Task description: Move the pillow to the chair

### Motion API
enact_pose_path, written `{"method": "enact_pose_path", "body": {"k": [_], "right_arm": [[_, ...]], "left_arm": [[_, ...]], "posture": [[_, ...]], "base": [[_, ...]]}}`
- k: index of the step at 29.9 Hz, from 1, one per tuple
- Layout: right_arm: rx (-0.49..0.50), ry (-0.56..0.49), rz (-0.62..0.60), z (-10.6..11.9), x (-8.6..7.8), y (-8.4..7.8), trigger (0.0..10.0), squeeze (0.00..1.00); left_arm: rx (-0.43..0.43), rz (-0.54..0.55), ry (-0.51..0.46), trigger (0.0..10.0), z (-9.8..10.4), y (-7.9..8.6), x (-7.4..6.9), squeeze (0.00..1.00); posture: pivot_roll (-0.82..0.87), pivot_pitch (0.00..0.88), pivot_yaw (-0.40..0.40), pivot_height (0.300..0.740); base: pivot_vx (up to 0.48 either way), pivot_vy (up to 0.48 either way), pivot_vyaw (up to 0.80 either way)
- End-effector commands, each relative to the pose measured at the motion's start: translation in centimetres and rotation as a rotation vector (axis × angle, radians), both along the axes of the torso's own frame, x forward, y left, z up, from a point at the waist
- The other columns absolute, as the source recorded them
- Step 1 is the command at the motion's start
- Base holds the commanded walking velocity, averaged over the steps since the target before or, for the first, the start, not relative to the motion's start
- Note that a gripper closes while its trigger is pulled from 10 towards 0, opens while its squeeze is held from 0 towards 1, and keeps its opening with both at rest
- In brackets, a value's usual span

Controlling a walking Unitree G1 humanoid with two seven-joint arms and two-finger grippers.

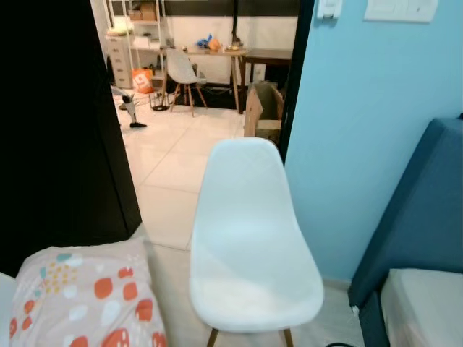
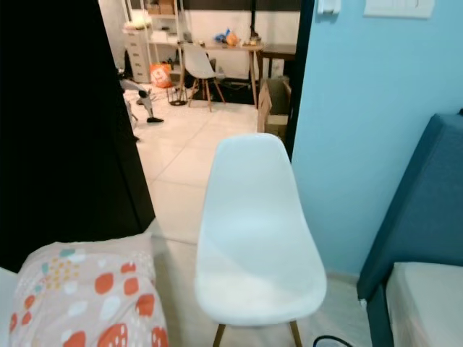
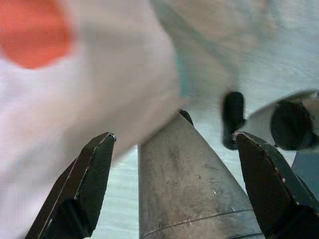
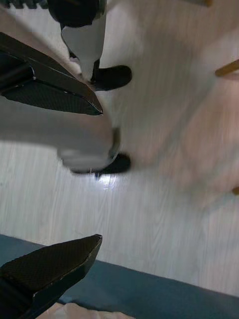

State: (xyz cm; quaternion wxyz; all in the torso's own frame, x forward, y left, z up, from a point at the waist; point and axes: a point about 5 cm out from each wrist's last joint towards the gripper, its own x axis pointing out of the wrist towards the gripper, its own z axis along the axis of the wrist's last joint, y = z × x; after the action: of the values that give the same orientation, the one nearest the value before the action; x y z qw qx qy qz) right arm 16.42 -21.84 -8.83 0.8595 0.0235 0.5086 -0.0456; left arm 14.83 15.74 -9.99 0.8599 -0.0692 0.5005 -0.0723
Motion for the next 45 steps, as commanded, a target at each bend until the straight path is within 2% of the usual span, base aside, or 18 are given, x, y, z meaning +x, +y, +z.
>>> {"method": "enact_pose_path", "body": {"k": [1,6,28,38,45], "right_arm": [[-0.013,0.003,-0.002,0.1,-0.1,-0.4,10.0,0.00],[-0.026,0.011,0.014,0.0,-0.2,-0.5,10.0,0.00],[-0.060,0.026,0.029,0.3,0.1,-1.1,10.0,0.00],[-0.078,0.009,0.015,0.6,0.7,-1.5,10.0,0.00],[-0.123,-0.050,-0.055,1.6,2.1,-2.6,10.0,0.00]], "left_arm": [[-0.005,-0.002,0.020,10.0,-0.2,-0.2,-0.5,0.00],[0.009,0.023,0.032,10.0,-0.3,-0.1,-0.6,0.00],[0.019,0.027,0.037,10.0,-0.3,0.0,-0.7,0.00],[0.024,0.018,0.036,10.0,-0.3,0.0,-0.6,0.00],[0.032,0.006,0.033,10.0,-0.2,0.1,-0.5,0.00]], "posture": [[-0.08,0.049,0.004,0.740],[-0.08,0.050,0.003,0.740],[-0.09,0.041,-0.002,0.740],[-0.10,0.033,0.003,0.740],[-0.09,0.025,0.000,0.740]], "base": [[0.000,-0.416,0.00],[0.000,0.000,0.00],[0.000,0.000,-0.77],[0.000,0.000,-0.77],[0.000,0.000,-0.77]]}}
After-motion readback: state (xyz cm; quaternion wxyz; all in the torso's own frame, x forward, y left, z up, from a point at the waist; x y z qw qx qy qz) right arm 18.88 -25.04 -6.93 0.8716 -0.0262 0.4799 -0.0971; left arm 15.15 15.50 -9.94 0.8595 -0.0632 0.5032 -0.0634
